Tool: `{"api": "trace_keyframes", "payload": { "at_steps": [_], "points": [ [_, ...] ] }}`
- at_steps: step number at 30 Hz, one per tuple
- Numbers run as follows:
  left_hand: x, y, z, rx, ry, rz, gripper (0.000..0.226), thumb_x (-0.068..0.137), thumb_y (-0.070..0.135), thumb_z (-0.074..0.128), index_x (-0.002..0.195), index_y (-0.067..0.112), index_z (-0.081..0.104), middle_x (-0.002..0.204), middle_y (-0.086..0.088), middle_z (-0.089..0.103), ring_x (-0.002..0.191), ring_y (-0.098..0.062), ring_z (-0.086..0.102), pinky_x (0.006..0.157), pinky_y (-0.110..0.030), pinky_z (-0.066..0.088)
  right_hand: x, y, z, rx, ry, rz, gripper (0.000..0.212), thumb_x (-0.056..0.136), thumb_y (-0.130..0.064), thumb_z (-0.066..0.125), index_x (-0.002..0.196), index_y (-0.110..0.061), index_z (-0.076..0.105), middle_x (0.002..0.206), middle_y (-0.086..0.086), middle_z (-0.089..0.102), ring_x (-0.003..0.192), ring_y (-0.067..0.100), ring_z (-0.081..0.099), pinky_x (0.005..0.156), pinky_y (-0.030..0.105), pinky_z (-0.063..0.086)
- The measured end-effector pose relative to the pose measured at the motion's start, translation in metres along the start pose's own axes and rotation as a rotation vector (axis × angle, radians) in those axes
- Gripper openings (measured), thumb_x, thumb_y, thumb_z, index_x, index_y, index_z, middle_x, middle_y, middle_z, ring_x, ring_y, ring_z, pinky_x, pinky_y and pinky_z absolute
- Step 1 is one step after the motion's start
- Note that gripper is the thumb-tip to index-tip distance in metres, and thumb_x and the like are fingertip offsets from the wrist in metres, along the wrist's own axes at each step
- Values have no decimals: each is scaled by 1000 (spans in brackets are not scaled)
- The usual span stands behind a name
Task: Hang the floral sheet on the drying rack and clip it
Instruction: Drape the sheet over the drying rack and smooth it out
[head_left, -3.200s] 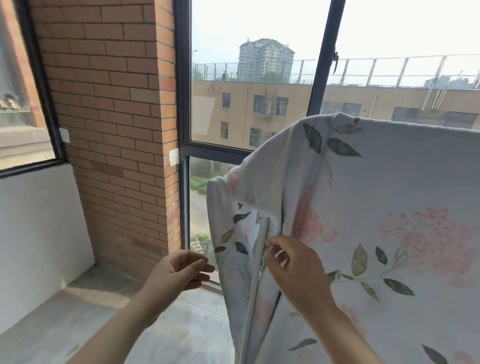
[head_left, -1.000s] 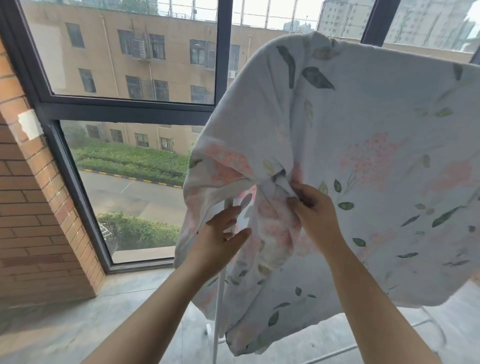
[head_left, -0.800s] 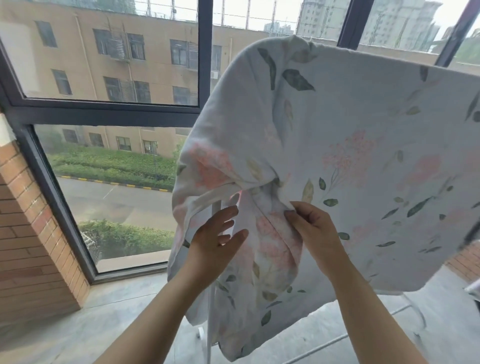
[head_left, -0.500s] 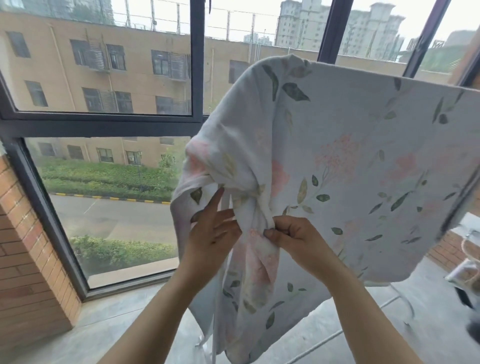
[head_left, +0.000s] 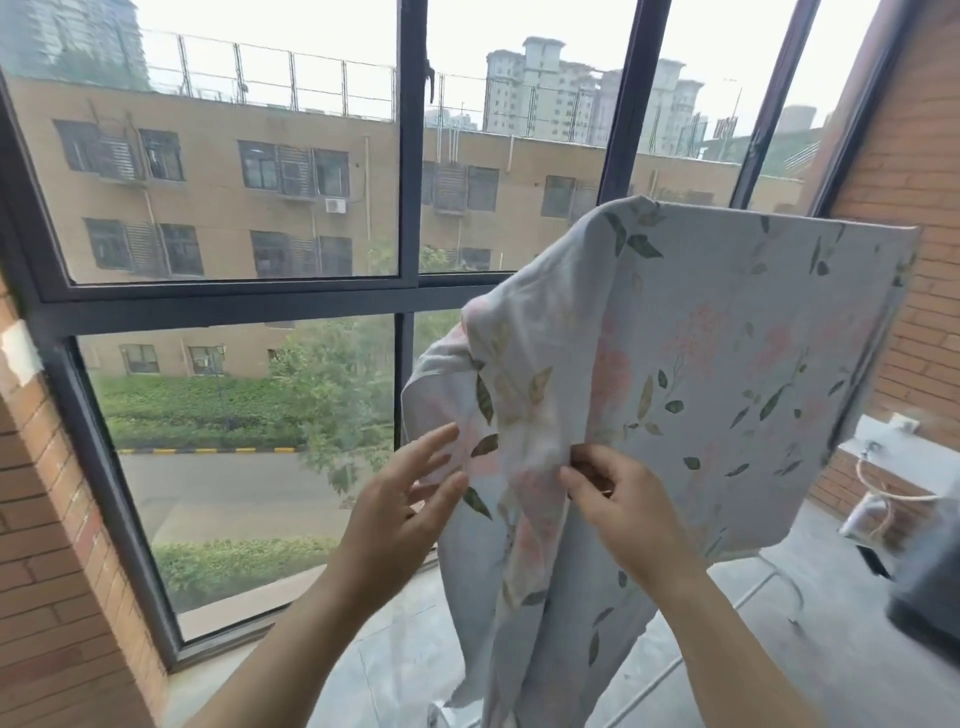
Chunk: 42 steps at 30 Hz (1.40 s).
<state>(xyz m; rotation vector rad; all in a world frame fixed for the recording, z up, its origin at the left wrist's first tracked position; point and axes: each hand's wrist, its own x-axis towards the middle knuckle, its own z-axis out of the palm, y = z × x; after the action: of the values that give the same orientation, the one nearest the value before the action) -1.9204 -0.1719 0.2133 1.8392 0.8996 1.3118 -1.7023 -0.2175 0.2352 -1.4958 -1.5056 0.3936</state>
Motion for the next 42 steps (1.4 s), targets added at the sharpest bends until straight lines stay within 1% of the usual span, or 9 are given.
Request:
{"api": "trace_keyframes", "payload": {
  "at_steps": [4, 8, 16, 21, 27, 31, 34, 38, 42],
  "points": [
    [-1, -3, -21, 167, 50, 55, 49, 85, 21, 67, 132, 23, 52, 128, 8, 57, 117, -2, 54, 87, -9, 47, -9, -22, 10, -80, 167, -4, 25, 89, -27, 63, 113, -29, 54, 95, -14, 61, 84, -1, 59, 65, 7, 46],
    [16, 2, -34, 268, 74, 124, 52, 82, 19, 71, 131, 17, 52, 127, 5, 55, 112, -6, 55, 85, -11, 47, 1, -42, 14, -168, 299, -153, 20, 85, -25, 68, 102, -25, 58, 86, -9, 59, 76, 3, 58, 64, 10, 47],
    [31, -15, -38, 408, 104, 147, 51, 80, 16, 73, 128, 15, 54, 124, 3, 56, 107, -7, 56, 82, -12, 47, 34, -38, 30, -384, 315, -284, 24, 82, -26, 72, 103, -21, 60, 85, -10, 54, 68, 5, 54, 60, 17, 48],
    [50, -26, -14, 431, 24, 162, 53, 80, 18, 73, 130, 14, 52, 128, 1, 54, 107, -6, 53, 83, -9, 46, 49, -9, 30, -594, 318, -126, 46, 79, -37, 72, 117, -17, 55, 109, 1, 54, 94, 21, 55, 68, 30, 48],
    [96, -43, 17, 555, -20, 262, 76, 75, 31, 77, 139, 15, 41, 142, -6, 43, 128, -22, 44, 105, -43, 42, 67, 23, 37, -840, 362, -129, 88, 70, -51, 75, 136, -16, 30, 130, 17, 40, 110, 35, 46, 78, 43, 54],
    [127, -52, 25, 724, -90, 368, 83, 72, 32, 75, 142, 15, 33, 145, -13, 36, 130, -35, 38, 105, -51, 40, 72, 28, 44, -800, 265, -20, 103, 82, -49, 65, 150, -27, -10, 155, 16, 1, 130, 37, 33, 89, 41, 50],
    [148, -54, 23, 688, -131, 433, 60, 72, -1, 69, 126, 8, 45, 129, -17, 48, 105, -40, 58, 80, -48, 54, 74, 28, 43, -800, 280, -9, 96, 85, -37, 65, 150, -27, -4, 156, 15, 10, 114, 32, 53, 75, 36, 53],
    [163, -45, 16, 452, -93, 539, 23, 89, 8, 43, 105, 3, 59, 101, -13, 64, 75, -31, 64, 62, -38, 53, 67, 20, 27, -682, 473, -136, 46, 86, -29, 46, 129, -12, 53, 111, 8, 68, 80, 25, 68, 56, 25, 48],
    [167, -26, -4, 256, -68, 662, 23, 90, 13, 45, 100, 0, 61, 87, -4, 61, 67, -1, 52, 61, -11, 42, 62, -6, 1, -383, 520, -145, 13, 89, -12, 55, 96, -14, 66, 63, -9, 60, 58, 2, 57, 46, 10, 34]
  ]
}}
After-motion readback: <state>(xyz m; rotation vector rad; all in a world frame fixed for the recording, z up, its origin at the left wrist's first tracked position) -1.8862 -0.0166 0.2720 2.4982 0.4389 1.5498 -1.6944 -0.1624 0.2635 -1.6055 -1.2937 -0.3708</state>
